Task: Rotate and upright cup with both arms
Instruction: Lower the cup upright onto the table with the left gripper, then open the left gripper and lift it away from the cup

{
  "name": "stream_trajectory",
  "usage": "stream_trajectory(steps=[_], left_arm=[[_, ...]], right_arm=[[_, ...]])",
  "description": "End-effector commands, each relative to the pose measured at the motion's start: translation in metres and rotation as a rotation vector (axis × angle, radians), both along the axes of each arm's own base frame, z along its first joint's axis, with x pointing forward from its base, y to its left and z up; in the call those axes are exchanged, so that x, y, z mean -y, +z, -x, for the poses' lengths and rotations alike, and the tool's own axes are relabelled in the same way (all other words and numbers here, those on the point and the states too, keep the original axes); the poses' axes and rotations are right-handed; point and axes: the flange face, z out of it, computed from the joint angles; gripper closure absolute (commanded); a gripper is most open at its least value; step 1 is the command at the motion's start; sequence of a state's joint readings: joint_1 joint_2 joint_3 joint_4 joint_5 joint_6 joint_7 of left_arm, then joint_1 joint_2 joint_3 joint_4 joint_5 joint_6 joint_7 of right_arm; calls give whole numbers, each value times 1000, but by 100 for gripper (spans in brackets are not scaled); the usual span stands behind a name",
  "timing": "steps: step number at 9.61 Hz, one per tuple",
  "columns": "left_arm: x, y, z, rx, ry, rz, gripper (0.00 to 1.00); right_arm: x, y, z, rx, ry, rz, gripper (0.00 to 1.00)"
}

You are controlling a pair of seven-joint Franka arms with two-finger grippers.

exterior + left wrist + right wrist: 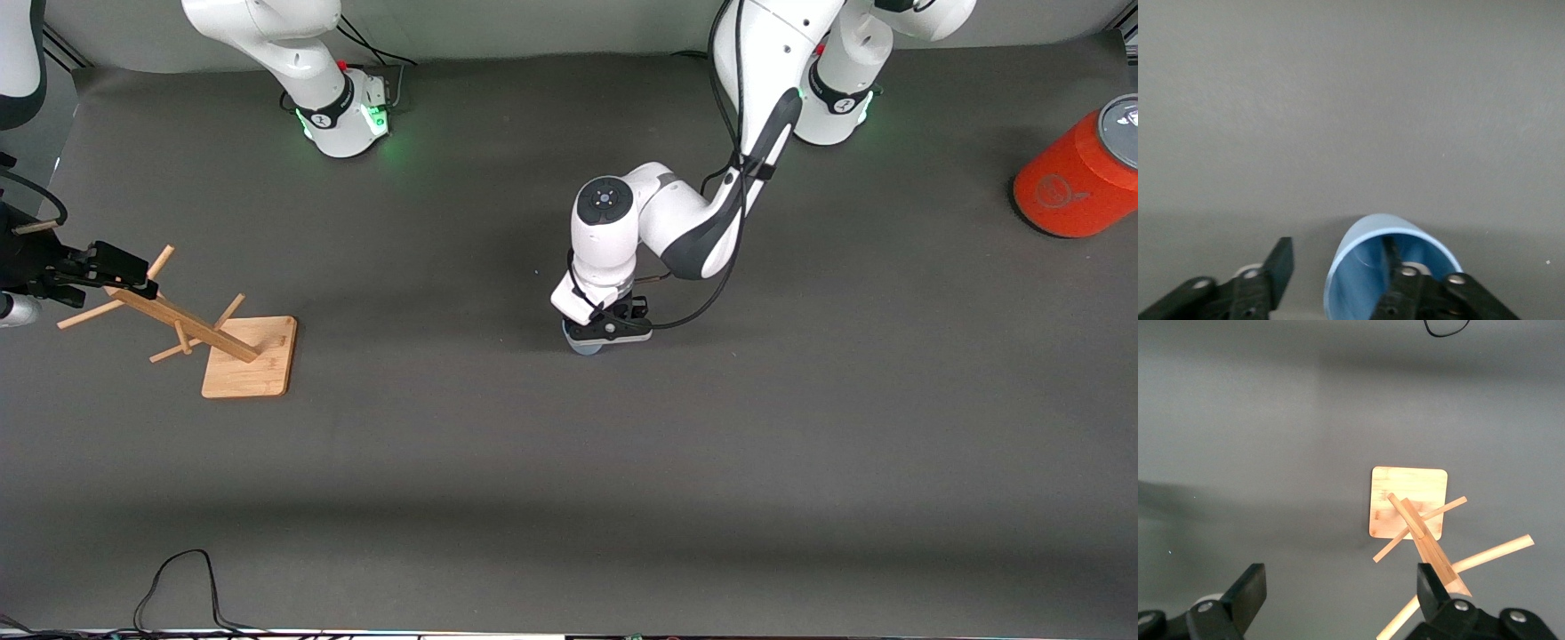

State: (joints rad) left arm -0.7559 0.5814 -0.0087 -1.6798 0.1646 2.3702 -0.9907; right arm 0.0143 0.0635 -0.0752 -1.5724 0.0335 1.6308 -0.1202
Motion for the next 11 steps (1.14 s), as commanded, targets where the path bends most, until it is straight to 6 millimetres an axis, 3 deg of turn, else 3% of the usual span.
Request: stream_trajectory(steps=[1,2,3,5,6,9,11], left_arm=[[-20,81,-26,-5,65,-25,0],[-37,114,-45,-4,42,-36,0],[-68,140,-73,-14,1,-52,0],[-158,174,-135,-37,-64,-19,0],[-185,187,-149,-19,-92,-15,0],[-212,199,-156,-19,-80,-36,0],[-254,213,-164,-40,-138,-51,0]], right_arm=[[1,1,1,-2,-17,12,0],[0,1,2,-5,-15,10,0],[0,2,2,-4,-15,12,0],[1,1,2,-5,-17,12,0],[1,1,2,-5,-17,10,0],[1,1,2,-5,-17,10,0],[1,0,1,-7,-17,10,0]])
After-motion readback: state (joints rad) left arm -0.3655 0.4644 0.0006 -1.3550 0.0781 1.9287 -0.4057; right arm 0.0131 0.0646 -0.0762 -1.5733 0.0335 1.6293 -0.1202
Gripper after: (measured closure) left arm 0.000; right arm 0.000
